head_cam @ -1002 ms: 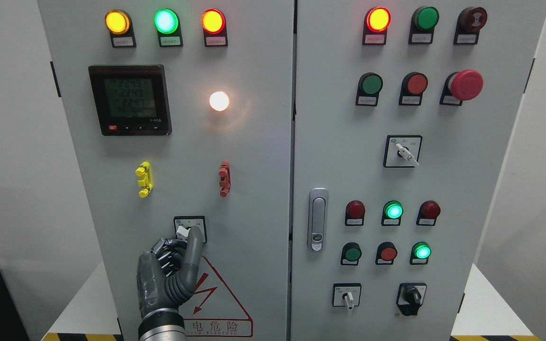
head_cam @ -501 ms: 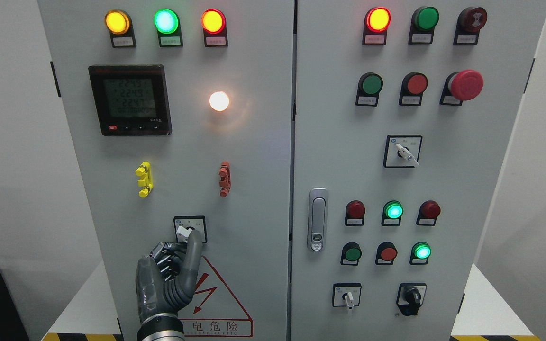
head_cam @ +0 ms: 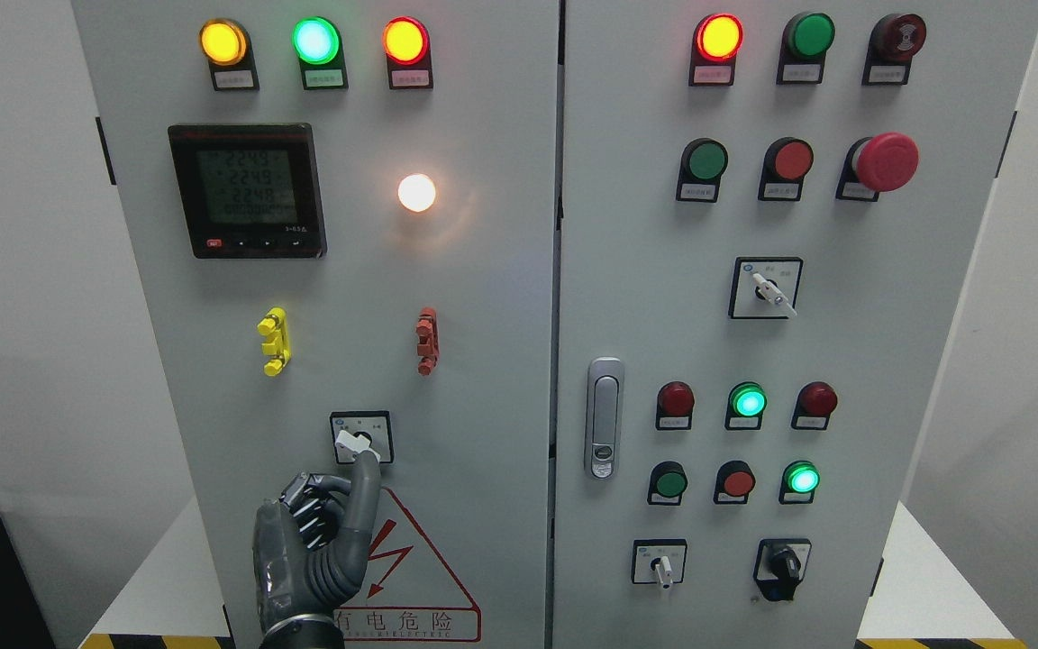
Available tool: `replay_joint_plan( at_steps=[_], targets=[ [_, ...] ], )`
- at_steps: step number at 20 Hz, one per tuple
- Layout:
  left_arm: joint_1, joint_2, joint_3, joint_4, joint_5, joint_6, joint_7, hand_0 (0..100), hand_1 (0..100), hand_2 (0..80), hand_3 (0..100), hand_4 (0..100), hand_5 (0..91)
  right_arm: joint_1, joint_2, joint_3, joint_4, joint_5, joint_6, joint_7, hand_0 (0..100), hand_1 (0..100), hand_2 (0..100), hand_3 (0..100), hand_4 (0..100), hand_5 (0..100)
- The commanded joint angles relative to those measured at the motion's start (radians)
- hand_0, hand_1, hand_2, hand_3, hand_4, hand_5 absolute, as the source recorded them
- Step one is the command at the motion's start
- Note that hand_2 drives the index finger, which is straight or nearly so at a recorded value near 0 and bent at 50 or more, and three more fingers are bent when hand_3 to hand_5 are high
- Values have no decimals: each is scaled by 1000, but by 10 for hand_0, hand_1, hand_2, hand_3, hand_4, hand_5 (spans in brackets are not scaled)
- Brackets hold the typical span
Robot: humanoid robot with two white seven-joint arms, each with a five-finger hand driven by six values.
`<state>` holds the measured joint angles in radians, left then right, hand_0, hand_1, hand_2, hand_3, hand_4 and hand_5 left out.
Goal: Turn on light switch 1
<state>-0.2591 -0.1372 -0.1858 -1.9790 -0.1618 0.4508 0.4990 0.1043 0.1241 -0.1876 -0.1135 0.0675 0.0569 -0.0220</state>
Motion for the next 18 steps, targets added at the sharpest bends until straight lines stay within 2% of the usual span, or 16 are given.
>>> replay_joint_plan(
  at_steps=[1, 4, 9, 11, 13, 15, 17, 18],
  targets=[
    [61, 10, -7, -15, -1, -59, -14, 104, 397, 648, 1000, 979, 855, 0, 0, -1, 0, 0, 0, 1, 0, 0, 0, 0, 0, 0],
    [98, 14, -6, -14, -1, -96, -36, 102, 390, 648, 1000, 982, 857, 0, 0, -1, 0, 0, 0, 1, 0, 0, 0, 0, 0, 0],
    [202, 30, 15, -4, -1, -245, -103, 99, 386, 643, 1000, 1000, 849, 0, 0, 0, 0, 0, 0, 1, 0, 0, 0, 0, 0, 0],
    [244, 34, 55, 18, 1, -302, -134, 99, 386, 634, 1000, 1000, 845, 0, 0, -1, 0, 0, 0, 1, 0, 0, 0, 0, 0, 0],
    [273, 39, 113, 75, 2, -398, -184, 107, 381, 630, 1000, 1000, 829, 0, -1, 0, 0, 0, 0, 1, 0, 0, 0, 0, 0, 0],
    [323, 45, 185, 156, 4, -541, -259, 113, 379, 627, 1000, 1000, 820, 0, 0, 0, 0, 0, 0, 1, 0, 0, 0, 0, 0, 0],
    [356, 51, 247, 250, 4, -667, -316, 119, 362, 592, 1000, 1000, 792, 0, 0, 0, 0, 0, 0, 1, 0, 0, 0, 0, 0, 0],
    [377, 56, 270, 294, 4, -705, -330, 112, 350, 559, 998, 966, 695, 0, -1, 0, 0, 0, 0, 1, 0, 0, 0, 0, 0, 0]
  ],
)
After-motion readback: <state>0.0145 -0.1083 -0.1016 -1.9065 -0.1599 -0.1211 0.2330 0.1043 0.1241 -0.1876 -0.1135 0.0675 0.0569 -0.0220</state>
